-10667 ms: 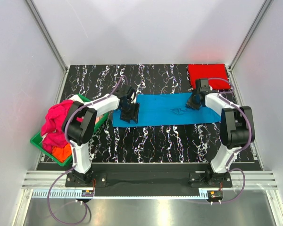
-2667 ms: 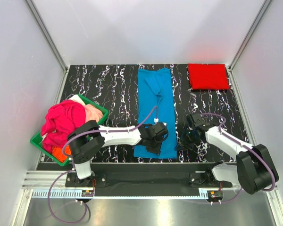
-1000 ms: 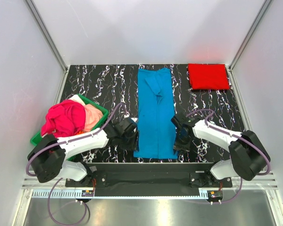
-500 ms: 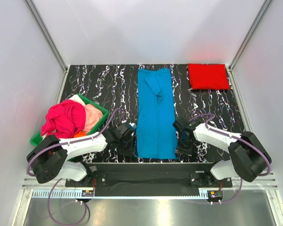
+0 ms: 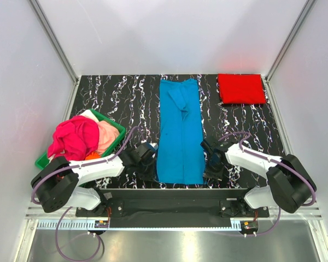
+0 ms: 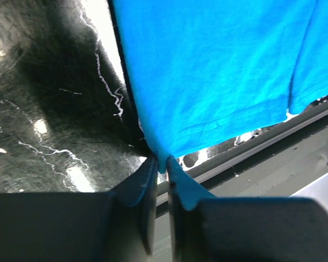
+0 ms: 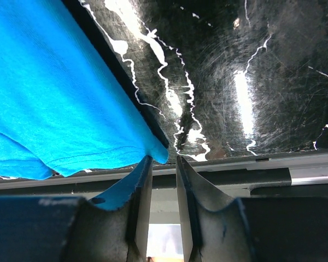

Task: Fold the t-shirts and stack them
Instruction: Fold the tshirt

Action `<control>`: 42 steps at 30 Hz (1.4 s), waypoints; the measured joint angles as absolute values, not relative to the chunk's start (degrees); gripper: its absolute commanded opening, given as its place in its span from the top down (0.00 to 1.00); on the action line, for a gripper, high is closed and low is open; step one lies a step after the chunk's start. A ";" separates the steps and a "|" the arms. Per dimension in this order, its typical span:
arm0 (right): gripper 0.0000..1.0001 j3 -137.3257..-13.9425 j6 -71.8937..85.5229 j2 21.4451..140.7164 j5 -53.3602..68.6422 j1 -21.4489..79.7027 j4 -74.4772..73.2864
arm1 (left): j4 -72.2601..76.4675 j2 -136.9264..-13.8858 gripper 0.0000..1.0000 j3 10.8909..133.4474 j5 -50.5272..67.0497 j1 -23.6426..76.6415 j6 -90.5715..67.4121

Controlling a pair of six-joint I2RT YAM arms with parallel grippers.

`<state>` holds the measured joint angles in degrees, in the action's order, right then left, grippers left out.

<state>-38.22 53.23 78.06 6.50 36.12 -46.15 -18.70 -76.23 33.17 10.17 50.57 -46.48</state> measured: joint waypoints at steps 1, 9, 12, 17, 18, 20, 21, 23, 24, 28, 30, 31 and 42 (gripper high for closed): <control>0.69 -38.22 53.21 78.06 6.48 36.12 -46.13 | -18.57 -76.23 0.92 33.17 10.22 50.57 -46.50; 0.74 -38.24 53.12 78.22 6.09 36.12 -46.11 | -17.41 -76.23 1.00 33.17 10.81 50.68 -46.57; 0.81 -38.24 52.71 78.54 5.61 36.12 -46.06 | -16.95 -76.23 1.00 33.17 10.98 50.72 -46.57; 1.00 -38.41 52.01 78.81 5.37 36.12 -45.78 | -16.67 -76.23 1.00 33.17 11.18 50.98 -46.61; 1.00 -38.46 51.96 78.81 5.34 36.12 -45.80 | -16.62 -76.23 1.00 33.17 11.18 51.07 -46.61; 1.00 -38.54 51.68 78.81 5.13 36.12 -45.80 | -16.62 -76.23 1.00 33.17 11.20 51.16 -46.63; 1.00 -38.61 51.51 78.81 5.08 36.12 -45.80 | -16.60 -76.23 1.00 33.17 11.20 51.20 -46.63; 1.00 -38.79 51.18 78.78 5.04 36.12 -45.80 | -16.58 -76.23 1.00 33.17 11.25 51.29 -46.81; 1.00 -38.94 50.96 78.65 5.04 36.12 -45.91 | -16.51 -76.23 1.00 33.17 11.42 51.29 -46.83; 1.00 -40.75 50.33 76.90 4.95 36.12 -46.94 | -16.40 -76.23 1.00 33.41 12.05 51.29 -47.00; 1.00 -42.54 49.74 75.59 4.51 36.12 -47.44 | -17.06 -76.31 1.00 34.28 12.21 51.29 -46.98; 1.00 -43.66 49.21 75.13 3.95 36.12 -47.66 | -17.37 -76.47 1.00 35.07 12.23 51.29 -46.94; 1.00 -59.31 37.67 84.90 -2.09 34.74 -47.99 | -21.02 -86.24 1.00 49.28 13.76 42.65 -41.85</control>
<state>-59.31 37.67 84.90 -2.09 34.74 -47.99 -21.02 -86.24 49.28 13.76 42.65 -41.85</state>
